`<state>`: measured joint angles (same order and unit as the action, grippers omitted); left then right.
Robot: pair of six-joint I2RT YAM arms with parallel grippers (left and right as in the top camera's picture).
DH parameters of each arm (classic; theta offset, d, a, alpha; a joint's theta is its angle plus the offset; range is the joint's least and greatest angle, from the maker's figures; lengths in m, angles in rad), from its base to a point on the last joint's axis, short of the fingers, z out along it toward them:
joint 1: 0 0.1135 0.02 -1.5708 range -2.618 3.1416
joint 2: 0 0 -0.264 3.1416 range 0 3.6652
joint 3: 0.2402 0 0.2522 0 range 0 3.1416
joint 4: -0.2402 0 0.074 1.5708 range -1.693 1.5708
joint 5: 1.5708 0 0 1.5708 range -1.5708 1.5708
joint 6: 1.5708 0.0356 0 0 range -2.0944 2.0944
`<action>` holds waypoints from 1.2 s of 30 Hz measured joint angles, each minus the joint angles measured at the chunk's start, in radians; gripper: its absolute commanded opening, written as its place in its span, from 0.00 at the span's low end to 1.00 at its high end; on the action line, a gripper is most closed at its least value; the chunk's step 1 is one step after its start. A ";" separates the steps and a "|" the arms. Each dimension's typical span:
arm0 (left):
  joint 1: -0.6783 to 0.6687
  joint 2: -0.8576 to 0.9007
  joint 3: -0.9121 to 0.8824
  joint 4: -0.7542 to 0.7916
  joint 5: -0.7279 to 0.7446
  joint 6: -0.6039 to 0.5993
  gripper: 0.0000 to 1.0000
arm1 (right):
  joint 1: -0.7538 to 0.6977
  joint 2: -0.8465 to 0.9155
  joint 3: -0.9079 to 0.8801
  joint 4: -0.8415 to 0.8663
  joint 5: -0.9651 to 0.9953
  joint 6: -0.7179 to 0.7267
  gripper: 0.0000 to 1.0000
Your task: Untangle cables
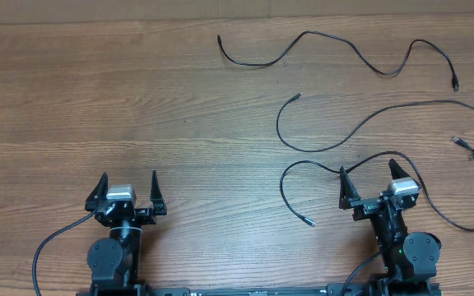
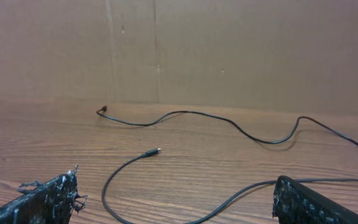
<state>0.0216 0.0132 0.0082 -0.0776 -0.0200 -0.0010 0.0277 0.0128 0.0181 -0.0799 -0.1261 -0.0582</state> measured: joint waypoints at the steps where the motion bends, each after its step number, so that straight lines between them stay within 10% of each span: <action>1: 0.000 0.000 0.000 0.000 0.000 0.000 1.00 | 0.000 0.000 0.000 0.000 0.000 0.002 1.00; 36: 0.000 0.000 0.000 0.000 0.000 0.000 0.99 | -0.034 0.000 0.000 0.001 0.001 0.006 1.00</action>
<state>0.0216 0.0132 0.0082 -0.0776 -0.0200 -0.0010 -0.0059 0.0128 0.0181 -0.0792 -0.1249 -0.0517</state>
